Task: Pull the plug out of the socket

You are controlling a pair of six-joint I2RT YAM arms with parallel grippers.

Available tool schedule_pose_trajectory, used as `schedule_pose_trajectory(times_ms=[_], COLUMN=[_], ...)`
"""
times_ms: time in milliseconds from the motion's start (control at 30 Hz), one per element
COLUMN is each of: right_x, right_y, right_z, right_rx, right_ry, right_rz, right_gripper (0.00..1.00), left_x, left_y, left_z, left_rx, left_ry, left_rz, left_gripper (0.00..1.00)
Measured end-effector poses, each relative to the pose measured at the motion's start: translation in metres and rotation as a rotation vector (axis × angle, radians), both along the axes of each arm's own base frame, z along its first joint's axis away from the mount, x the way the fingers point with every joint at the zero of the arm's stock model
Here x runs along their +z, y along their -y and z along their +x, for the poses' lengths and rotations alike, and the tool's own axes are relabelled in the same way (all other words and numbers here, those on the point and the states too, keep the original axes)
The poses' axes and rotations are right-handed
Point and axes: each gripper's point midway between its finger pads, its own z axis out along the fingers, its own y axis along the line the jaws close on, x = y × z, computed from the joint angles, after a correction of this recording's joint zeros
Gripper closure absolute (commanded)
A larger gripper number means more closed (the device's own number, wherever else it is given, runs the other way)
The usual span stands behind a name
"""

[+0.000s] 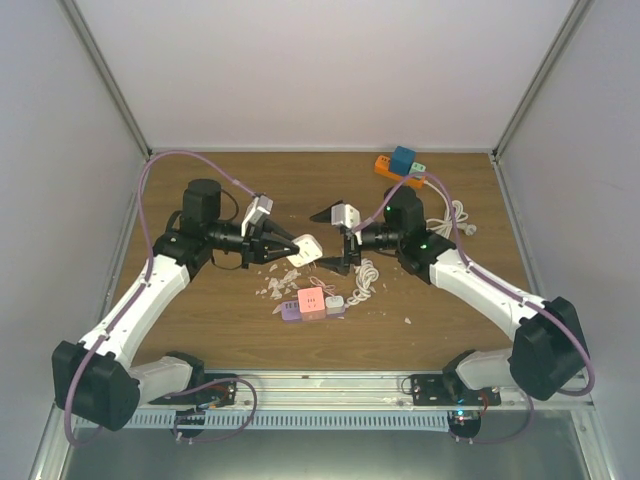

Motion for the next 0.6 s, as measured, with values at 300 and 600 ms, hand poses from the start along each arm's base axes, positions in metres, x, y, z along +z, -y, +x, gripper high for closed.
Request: schedule_pose_trajectory(times_ms=[300, 600], right_x=[-0.001, -0.002], right_y=[-0.007, -0.006], right_z=[-0.012, -0.005], right_rx=[0.041, -0.005], right_ry=[-0.020, -0.025], right_rz=[-0.003, -0.008], right_gripper=[0.00, 0.00], left_x=[-0.009, -0.019], left_y=[0.000, 0.000], left_z=[0.012, 0.012], left_rx=[0.022, 0.025], left_ry=[-0.023, -0.035], left_rz=[0.005, 0.010], left_gripper=[1.00, 1.00])
